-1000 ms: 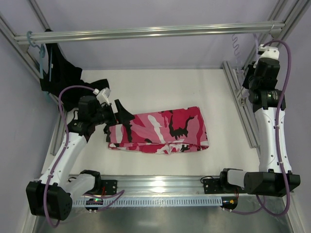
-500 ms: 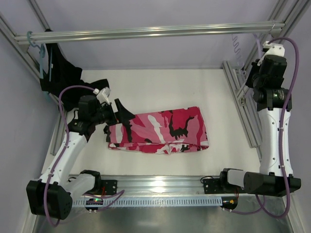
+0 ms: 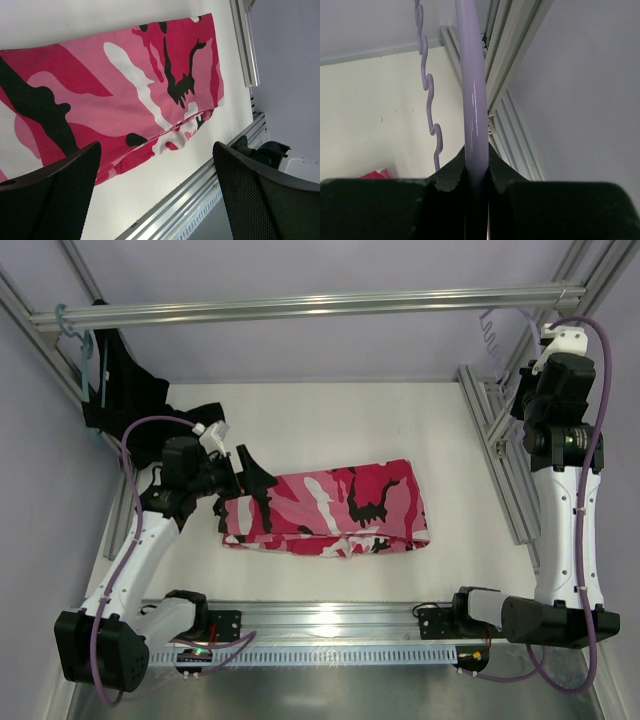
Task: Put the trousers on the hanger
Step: Grab a hanger with the right arm
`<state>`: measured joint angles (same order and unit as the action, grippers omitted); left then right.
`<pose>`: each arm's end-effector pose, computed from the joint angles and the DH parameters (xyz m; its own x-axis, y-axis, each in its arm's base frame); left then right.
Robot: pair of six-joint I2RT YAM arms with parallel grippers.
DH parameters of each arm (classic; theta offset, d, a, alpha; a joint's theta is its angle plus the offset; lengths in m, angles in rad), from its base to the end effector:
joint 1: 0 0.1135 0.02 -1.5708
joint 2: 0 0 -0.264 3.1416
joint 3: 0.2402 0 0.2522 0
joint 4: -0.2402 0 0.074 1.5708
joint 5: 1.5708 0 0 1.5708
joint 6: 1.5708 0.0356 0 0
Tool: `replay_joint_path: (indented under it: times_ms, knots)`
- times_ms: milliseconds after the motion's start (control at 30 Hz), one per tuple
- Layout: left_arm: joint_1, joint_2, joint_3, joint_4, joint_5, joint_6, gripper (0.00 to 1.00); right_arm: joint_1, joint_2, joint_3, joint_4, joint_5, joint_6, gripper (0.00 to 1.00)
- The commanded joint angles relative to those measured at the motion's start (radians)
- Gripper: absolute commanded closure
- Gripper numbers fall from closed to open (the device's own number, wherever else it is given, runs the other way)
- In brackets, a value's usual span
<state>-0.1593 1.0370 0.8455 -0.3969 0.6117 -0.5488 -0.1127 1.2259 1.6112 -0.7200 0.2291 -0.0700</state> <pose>0.2173 -0.0556 0.2958 -0.7813 -0.3070 -0.5434 0.2273 0.6709 -0.7059 0.2354 -0.0348 0.4739 -0.3482 -0.0291 -0.9370 0.2991 0.9438 -0.1405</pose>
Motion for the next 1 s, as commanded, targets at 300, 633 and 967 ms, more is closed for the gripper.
replay_joint_path:
  times_ms: [300, 633, 967]
  knots:
    - [0.003, -0.005, 0.033, 0.000, 0.003, 0.029, 0.08, 0.004, -0.055, -0.011, 0.482, -0.033, -0.065, 0.96]
    - [0.003, 0.008, 0.038, 0.009, 0.014, 0.026, 0.08, 0.004, -0.071, 0.044, 0.488, 0.001, -0.143, 0.96]
    - [0.009, 0.012, 0.040, 0.038, 0.039, 0.006, 0.08, 0.004, -0.141, 0.050, 0.406, -0.060, -0.142, 0.96]
